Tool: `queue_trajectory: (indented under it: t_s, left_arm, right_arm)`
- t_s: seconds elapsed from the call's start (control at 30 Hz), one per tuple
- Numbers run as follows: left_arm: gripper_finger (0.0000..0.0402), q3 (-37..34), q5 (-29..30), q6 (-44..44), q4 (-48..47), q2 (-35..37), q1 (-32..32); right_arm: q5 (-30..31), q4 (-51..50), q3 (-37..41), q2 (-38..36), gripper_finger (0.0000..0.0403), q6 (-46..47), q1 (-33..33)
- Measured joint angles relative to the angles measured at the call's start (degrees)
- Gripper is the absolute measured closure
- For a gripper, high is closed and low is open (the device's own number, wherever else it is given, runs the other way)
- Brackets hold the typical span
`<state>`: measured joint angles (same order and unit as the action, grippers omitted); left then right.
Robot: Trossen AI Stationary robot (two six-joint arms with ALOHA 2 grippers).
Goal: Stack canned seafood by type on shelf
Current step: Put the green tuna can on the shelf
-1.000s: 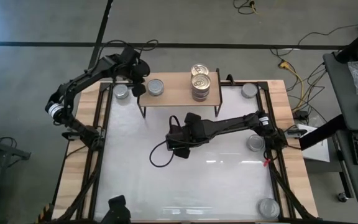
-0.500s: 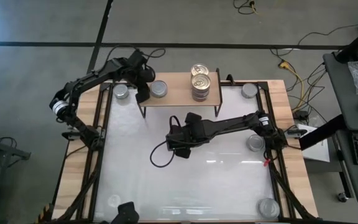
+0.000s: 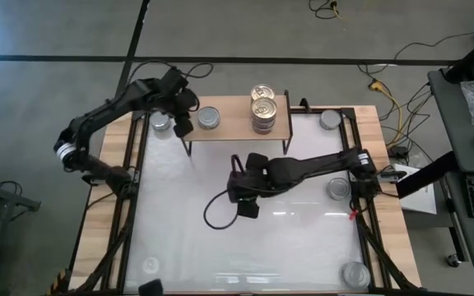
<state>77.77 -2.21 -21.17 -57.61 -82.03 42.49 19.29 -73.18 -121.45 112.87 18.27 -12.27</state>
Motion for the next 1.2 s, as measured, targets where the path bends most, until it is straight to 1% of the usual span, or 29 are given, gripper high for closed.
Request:
queue_trajectory:
  t_s: [0.1, 0.17, 0.23, 0.37, 0.47, 0.53, 0.6, 0.67, 0.7, 0.73, 0.77, 0.9, 1.0, 1.13, 1.2]
  left_arm:
    - [0.0401, 0.01, -0.15, 4.52, -2.64, 4.98, -2.6]
    - [0.0401, -0.13, -0.54, 7.97, -4.87, 8.7, -5.35]
    - [0.0401, -1.36, -2.03, 11.78, -5.1, 12.73, -9.03]
    - [0.0401, -7.7, -2.01, 20.28, -2.19, 20.33, -19.42]
    - [0.0401, -13.77, -0.22, 27.01, 2.22, 25.5, -28.71]
    - [0.0401, -17.8, 2.27, 30.8, 5.68, 27.94, -35.09]
    - [0.0401, -21.4, 6.33, 33.99, 11.08, 29.47, -41.17]
    - [0.0401, -24.32, 14.83, 36.56, 18.36, 29.86, -45.38]
    - [0.0401, -25.58, 19.02, 37.11, 21.89, 29.51, -46.46]
    - [0.0401, -26.42, 21.68, 37.13, 24.42, 28.76, -46.76]
    - [0.0401, -26.94, 22.52, 36.88, 26.05, 27.68, -46.68]
    - [0.0401, -27.18, 22.67, 37.21, 30.69, 22.65, -44.98]
    - [0.0401, -27.16, 22.74, 39.98, 34.14, 18.9, -42.64]
    - [0.0401, -27.16, 22.76, 43.0, 35.67, 16.18, -37.61]
    - [0.0401, -27.16, 22.76, 42.46, 35.75, 15.29, -35.21]
  right_arm:
    - [3.3, 1.02, 0.0, -1.53, 0.0003, -1.21, -1.88]
    - [6.14, 2.59, 0.0, -2.06, 0.0003, -2.18, -4.25]
    - [8.57, 3.63, 0.0, -2.18, 0.0003, -3.26, -7.08]
    - [12.23, 6.16, 0.92, -1.96, 0.0003, -5.88, -11.61]
    - [12.53, 6.23, 2.01, -1.87, 0.0003, -3.53, -14.13]
    - [12.68, 6.21, 3.16, -1.85, 0.0003, -1.0, -16.04]
    - [12.46, 6.2, 4.22, -1.8, 0.0003, 2.05, -17.99]
    - [12.24, 6.26, 5.18, -1.8, 0.0003, 5.08, -19.58]
    - [12.24, 6.27, 5.61, -1.8, 0.0003, 6.44, -20.16]
    - [12.34, 6.31, 6.15, -1.8, 0.0003, 7.84, -20.59]
    - [12.54, 6.3, 6.74, -1.8, 0.0003, 9.2, -20.85]
    - [14.25, 6.19, 9.16, -1.76, 0.0003, 14.26, -22.16]
    - [14.23, 6.23, 10.92, -1.76, 0.0003, 18.28, -23.36]
    - [14.18, 5.66, 12.87, -1.76, 0.0003, 22.45, -25.91]
    - [13.59, 4.49, 13.0, -1.76, 0.0003, 23.79, -27.24]
